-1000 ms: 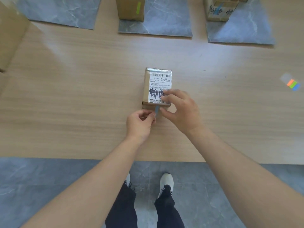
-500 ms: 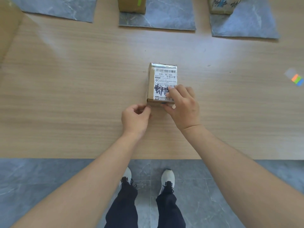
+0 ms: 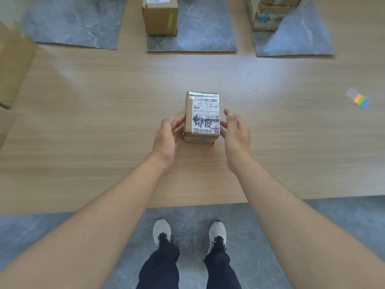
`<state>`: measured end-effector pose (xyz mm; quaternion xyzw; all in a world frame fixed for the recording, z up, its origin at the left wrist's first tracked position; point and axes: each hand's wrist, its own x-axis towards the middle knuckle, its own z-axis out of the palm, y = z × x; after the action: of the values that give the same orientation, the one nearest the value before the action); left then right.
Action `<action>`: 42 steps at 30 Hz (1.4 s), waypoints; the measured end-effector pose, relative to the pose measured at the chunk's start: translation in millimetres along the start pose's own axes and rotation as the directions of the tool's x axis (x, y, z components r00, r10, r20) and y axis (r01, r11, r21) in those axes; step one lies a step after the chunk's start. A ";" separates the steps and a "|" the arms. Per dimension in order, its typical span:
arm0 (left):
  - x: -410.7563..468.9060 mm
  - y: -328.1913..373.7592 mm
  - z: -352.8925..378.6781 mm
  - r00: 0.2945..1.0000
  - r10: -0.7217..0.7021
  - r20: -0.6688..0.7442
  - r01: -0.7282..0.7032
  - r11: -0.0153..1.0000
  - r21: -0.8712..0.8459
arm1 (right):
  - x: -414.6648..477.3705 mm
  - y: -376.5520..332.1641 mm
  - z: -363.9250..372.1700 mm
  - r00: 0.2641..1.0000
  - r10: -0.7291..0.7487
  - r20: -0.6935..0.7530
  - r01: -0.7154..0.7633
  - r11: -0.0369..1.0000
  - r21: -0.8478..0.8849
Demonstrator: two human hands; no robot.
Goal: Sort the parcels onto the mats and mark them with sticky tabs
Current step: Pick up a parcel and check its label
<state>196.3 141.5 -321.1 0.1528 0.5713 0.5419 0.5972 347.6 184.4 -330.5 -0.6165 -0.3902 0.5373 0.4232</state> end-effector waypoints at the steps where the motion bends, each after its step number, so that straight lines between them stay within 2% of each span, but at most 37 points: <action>1: -2.6 4.3 1.3 1.000 0.000 0.008 0.000 1.000 0.024 | -0.9 -2.3 1.6 0.997 0.073 -0.018 -0.073 0.997 -0.021; 4: -11.5 25.7 3.3 0.999 0.034 0.005 -0.035 0.994 0.105 | -12.7 -20.3 6.6 0.994 0.107 -0.020 -0.108 0.991 -0.080; 12: -63.2 120.4 33.1 0.985 0.133 0.113 -0.154 0.966 0.206 | -52.1 -130.6 10.7 0.994 -0.108 0.019 0.109 0.993 -0.050; 19: -119.9 212.8 63.1 0.939 0.285 0.191 -0.330 0.903 0.275 | -93.2 -231.1 6.5 0.965 -0.261 0.023 0.261 0.965 -0.024; 25: -152.8 277.3 77.4 0.904 0.343 0.255 -0.410 0.865 0.290 | -119.7 -300.7 -1.6 0.925 -0.378 0.032 0.379 0.925 -0.024; 32: -166.0 318.6 88.8 0.906 0.321 0.275 -0.404 0.850 0.339 | -126.8 -335.3 -3.4 0.916 -0.399 0.038 0.400 0.915 -0.046; 42: -137.2 343.9 125.8 0.909 0.292 0.298 -0.392 0.840 0.374 | -87.3 -355.2 -10.6 0.919 -0.394 0.024 0.394 0.917 -0.058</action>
<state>173.3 209.5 63.3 0.4408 0.5658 0.4812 0.5039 338.4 221.4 33.4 -0.5349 -0.5251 0.4325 0.5011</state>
